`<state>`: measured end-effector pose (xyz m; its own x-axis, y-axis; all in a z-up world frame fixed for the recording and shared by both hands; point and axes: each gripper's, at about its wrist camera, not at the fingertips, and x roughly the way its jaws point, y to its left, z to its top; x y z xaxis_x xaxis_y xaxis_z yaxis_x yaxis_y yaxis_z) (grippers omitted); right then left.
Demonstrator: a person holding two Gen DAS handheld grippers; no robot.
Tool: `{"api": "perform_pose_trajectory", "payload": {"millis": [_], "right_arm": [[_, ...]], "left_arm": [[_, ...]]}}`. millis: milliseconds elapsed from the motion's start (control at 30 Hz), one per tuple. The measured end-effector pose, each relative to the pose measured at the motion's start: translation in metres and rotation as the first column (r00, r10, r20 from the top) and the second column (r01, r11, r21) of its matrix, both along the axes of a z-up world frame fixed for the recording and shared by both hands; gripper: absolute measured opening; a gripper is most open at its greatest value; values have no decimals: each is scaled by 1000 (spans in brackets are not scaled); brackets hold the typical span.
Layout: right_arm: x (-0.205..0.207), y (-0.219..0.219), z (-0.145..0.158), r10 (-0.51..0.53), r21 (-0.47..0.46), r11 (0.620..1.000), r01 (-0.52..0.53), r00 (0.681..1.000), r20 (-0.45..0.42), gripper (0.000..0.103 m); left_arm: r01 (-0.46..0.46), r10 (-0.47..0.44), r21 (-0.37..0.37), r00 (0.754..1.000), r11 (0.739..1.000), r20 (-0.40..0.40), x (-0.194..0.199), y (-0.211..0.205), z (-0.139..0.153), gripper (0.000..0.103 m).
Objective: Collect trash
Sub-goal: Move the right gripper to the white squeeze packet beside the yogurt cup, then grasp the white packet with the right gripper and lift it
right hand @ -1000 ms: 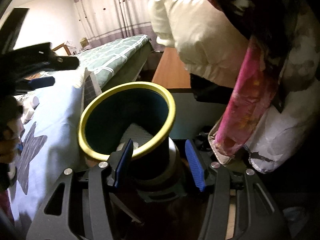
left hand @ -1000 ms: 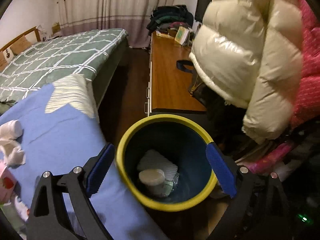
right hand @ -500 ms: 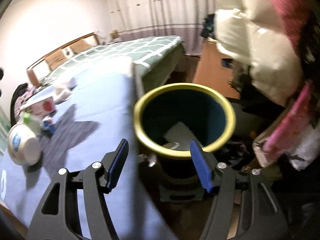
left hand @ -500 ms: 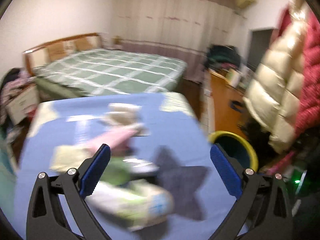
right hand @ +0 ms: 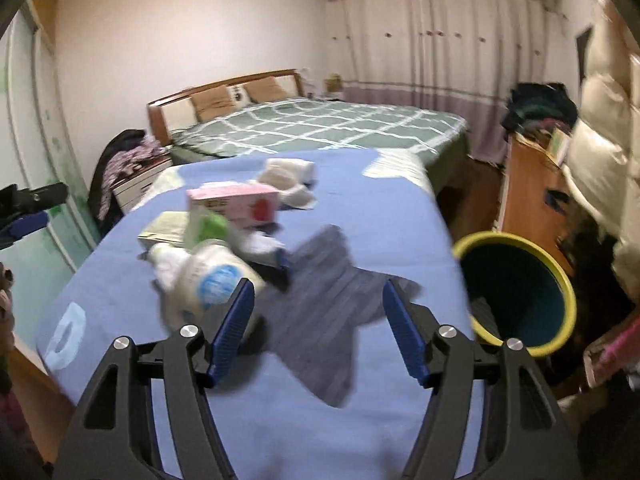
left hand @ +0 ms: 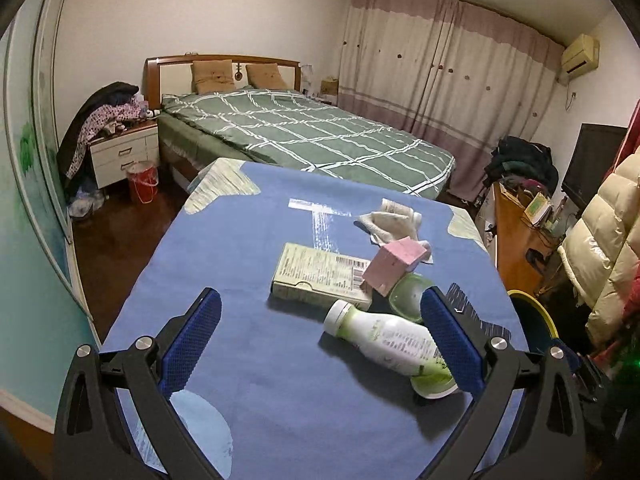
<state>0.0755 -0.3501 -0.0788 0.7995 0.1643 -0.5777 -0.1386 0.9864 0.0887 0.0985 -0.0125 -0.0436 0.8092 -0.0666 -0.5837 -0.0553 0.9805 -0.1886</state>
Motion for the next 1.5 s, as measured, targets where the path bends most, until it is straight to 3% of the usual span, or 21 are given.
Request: {"api": "perform_pose_trajectory", "payload": {"millis": [133, 200, 300, 367, 567, 900, 933, 967, 1000, 1233, 1500], "right_arm": [[24, 11, -1, 4, -19, 1000, -4, 1000, -8, 63], [46, 7, -11, 47, 24, 999, -45, 997, -65, 48], [74, 8, -31, 109, 0, 994, -110, 983, -150, 32], [89, 12, -41, 138, -24, 989, -144, 974, -180, 27], [103, 22, -49, 259, -4, 964, -265, 944, -203, 26], [129, 24, -51, 297, 55, 955, -292, 925, -236, 25], [130, 23, -52, 300, 66, 954, -292, 924, -239, 22], [131, 24, -53, 300, 65, 954, -293, 922, -243, 10], [131, 26, -55, 300, 54, 954, -296, 921, -247, 8], [115, 16, -48, 263, 65, 965, -255, 942, -207, 6], [70, -9, -27, 252, 109, 965, -238, 956, -153, 6]], "left_arm": [[7, -7, -5, 1000, 1000, -3, -4, 4, -5, 98], [2, -2, -6, 1000, 1000, -5, -6, 6, -6, 98], [-10, 10, -6, 1000, 1000, -10, -6, 10, -9, 98], [-21, 20, -11, 1000, 1000, -14, -2, 10, -10, 98], [-14, 13, -11, 999, 1000, -39, 11, 4, -16, 98], [7, -8, -8, 998, 1000, -69, 23, -6, -26, 98], [7, -8, -8, 998, 1000, -69, 23, -7, -27, 98], [8, -9, -8, 998, 1000, -70, 23, -6, -27, 98], [8, -8, -7, 997, 1000, -70, 23, -6, -27, 98], [15, -15, -7, 998, 1000, -64, 23, -9, -28, 98], [41, -41, 1, 997, 999, -69, 23, -20, -31, 98]]}}
